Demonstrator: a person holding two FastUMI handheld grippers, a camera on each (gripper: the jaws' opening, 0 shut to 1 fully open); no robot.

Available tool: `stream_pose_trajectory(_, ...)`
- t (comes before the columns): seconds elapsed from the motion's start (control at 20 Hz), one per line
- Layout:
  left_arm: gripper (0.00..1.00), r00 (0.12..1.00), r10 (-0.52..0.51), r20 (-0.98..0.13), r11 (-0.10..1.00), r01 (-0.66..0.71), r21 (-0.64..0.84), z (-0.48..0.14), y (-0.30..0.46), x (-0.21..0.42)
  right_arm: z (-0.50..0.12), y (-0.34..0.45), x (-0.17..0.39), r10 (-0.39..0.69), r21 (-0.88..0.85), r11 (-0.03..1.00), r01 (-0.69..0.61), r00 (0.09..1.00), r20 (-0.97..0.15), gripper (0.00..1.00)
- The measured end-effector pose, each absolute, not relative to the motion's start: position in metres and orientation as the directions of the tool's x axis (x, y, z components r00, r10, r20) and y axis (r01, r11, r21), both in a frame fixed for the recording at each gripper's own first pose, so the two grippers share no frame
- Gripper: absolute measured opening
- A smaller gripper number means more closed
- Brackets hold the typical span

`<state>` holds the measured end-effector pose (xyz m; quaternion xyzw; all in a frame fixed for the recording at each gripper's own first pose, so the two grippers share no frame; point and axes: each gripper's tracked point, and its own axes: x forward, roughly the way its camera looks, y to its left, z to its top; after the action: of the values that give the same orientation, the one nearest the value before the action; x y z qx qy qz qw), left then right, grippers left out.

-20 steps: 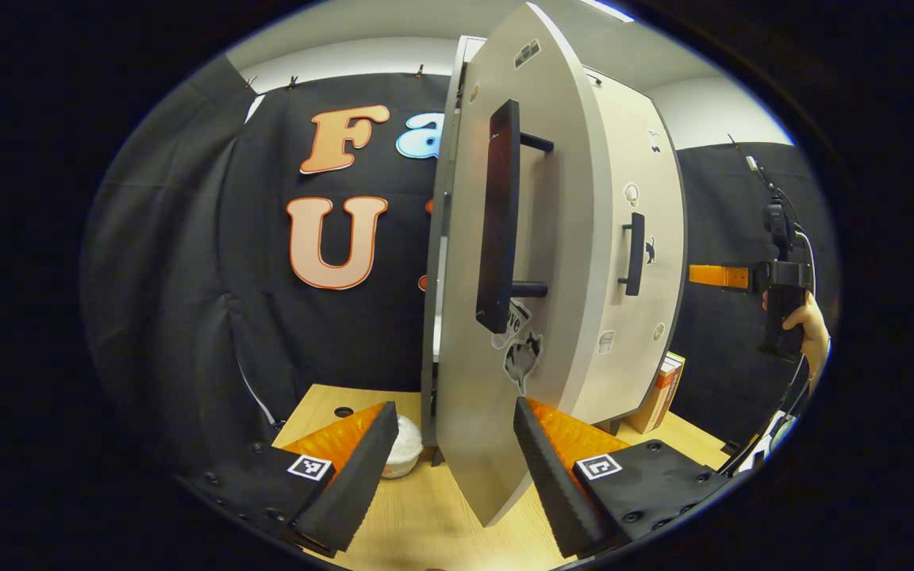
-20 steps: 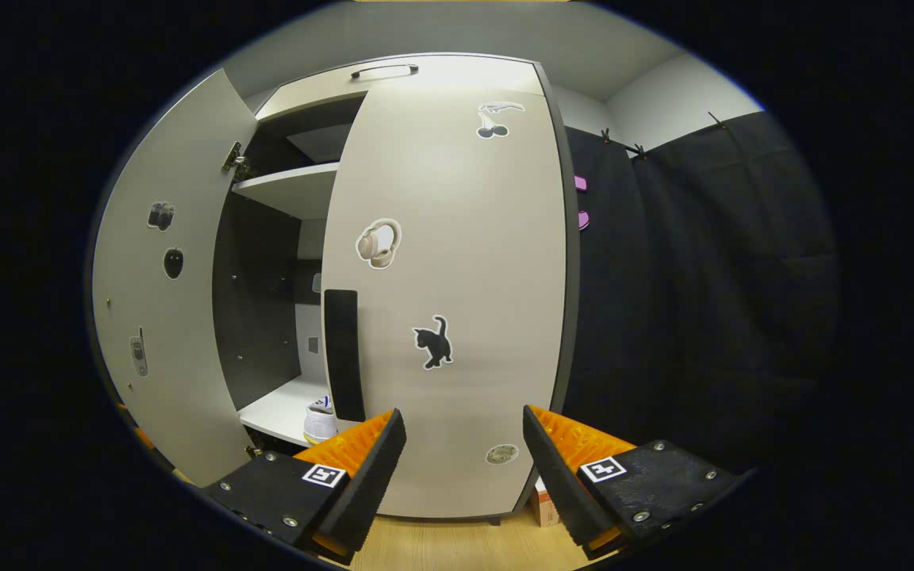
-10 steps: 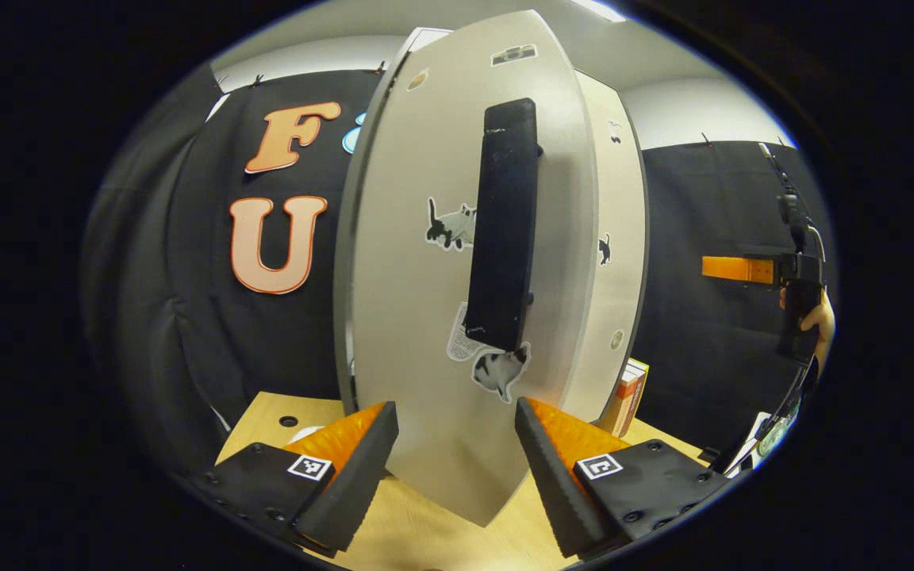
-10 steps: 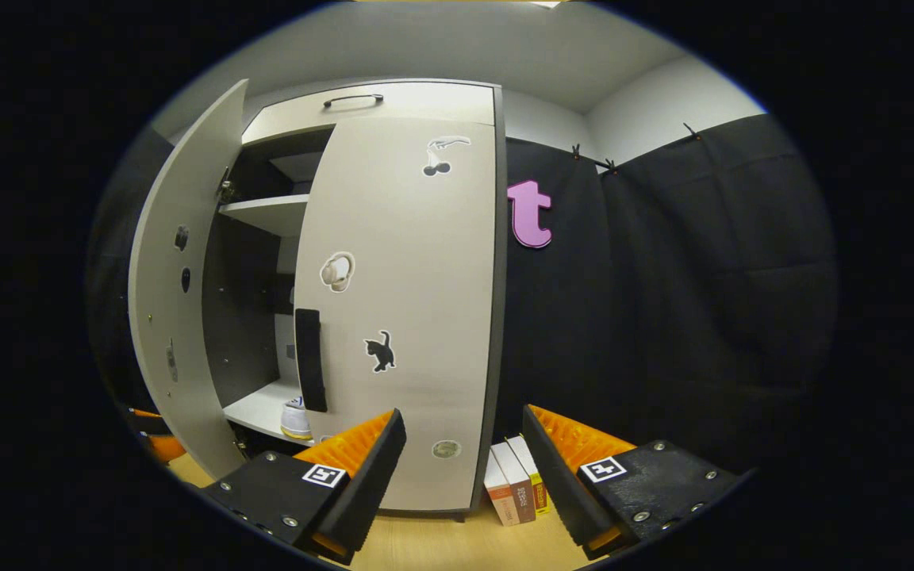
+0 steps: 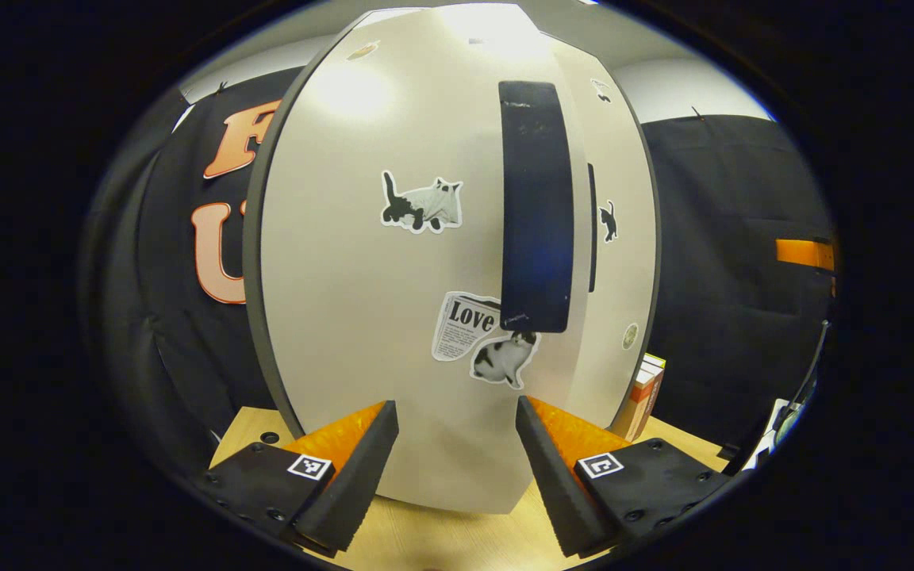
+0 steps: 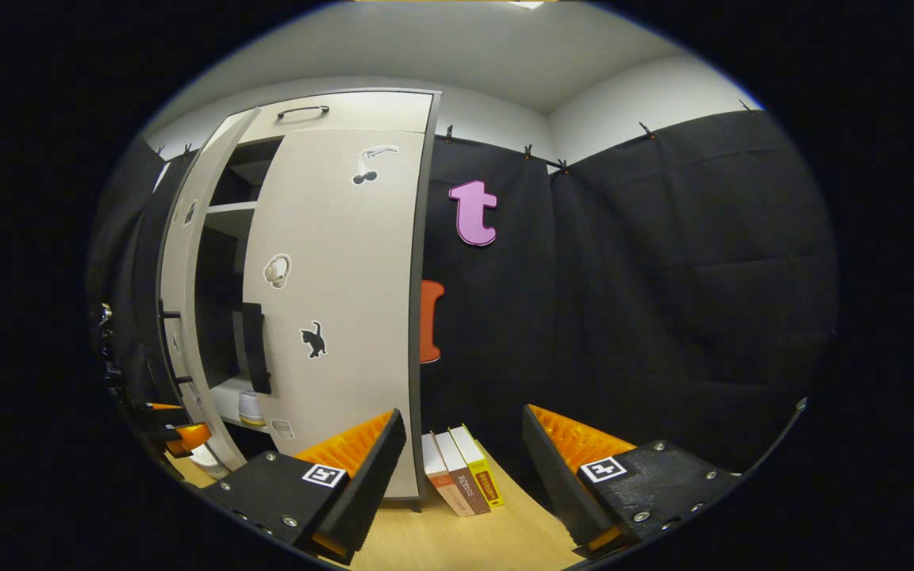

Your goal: Grab one shoe with the right hand and put it into the shoe cabinet, grab the other shoe with the left hand and put it into the shoe cabinet; then close the right door with the right hand and the left door with the left hand.

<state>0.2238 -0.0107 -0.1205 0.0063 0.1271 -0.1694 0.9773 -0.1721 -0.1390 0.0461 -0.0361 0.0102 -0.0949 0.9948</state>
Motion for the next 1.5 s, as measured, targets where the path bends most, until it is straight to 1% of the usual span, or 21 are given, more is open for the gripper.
stream_pose_trajectory(0.05,0.97,0.916,-0.323,-0.237,0.945,0.325,-0.029,-0.119,-0.012,0.231,0.046,-0.144,-0.175,-0.2,-0.071,0.978,0.198,0.98,-0.012,0.92)
stream_pose_trajectory(0.3,0.96,0.926,-0.288,-0.243,0.956,0.294,-0.012,-0.12,-0.021,0.249,0.046,-0.163,-0.185,-0.231,-0.065,0.971,0.23,0.973,-0.012,0.92)
stream_pose_trajectory(0.45,0.96,0.935,-0.263,-0.236,0.962,0.273,0.011,-0.123,-0.023,0.256,0.046,-0.168,-0.184,-0.233,-0.068,0.97,0.232,0.972,-0.011,0.92)
stream_pose_trajectory(0.65,0.96,0.941,-0.241,-0.239,0.969,0.248,0.001,-0.126,-0.024,0.264,0.047,-0.172,-0.182,-0.226,-0.072,0.972,0.224,0.974,-0.012,0.92)
stream_pose_trajectory(0.75,0.96,0.945,-0.218,-0.244,0.975,0.224,-0.002,-0.126,-0.024,0.267,0.047,-0.171,-0.18,-0.218,-0.063,0.974,0.217,0.976,-0.013,0.92)
stream_pose_trajectory(1.05,0.95,0.96,-0.134,-0.246,0.985,0.157,0.075,-0.129,-0.023,0.268,0.044,-0.175,-0.171,-0.187,-0.065,0.981,0.184,0.982,-0.034,0.92)
stream_pose_trajectory(1.1,0.94,0.961,-0.123,-0.246,0.986,0.146,0.076,-0.129,-0.023,0.267,0.044,-0.177,-0.171,-0.186,-0.068,0.981,0.183,0.982,-0.035,0.92)
stream_pose_trajectory(1.3,0.96,0.959,-0.107,-0.262,0.991,0.123,0.045,-0.134,-0.024,0.267,0.048,-0.186,-0.167,-0.173,-0.059,0.984,0.171,0.984,-0.033,0.92)
stream_pose_trajectory(1.4,0.96,0.955,-0.082,-0.283,0.994,0.099,0.044,-0.135,-0.019,0.263,0.049,-0.186,-0.163,-0.156,-0.055,0.987,0.154,0.987,-0.036,0.92)
stream_pose_trajectory(1.5,0.96,0.955,-0.079,-0.285,0.995,0.092,0.032,-0.13,-0.013,0.251,0.051,-0.184,-0.158,-0.132,-0.05,0.99,0.13,0.991,-0.037,0.92)
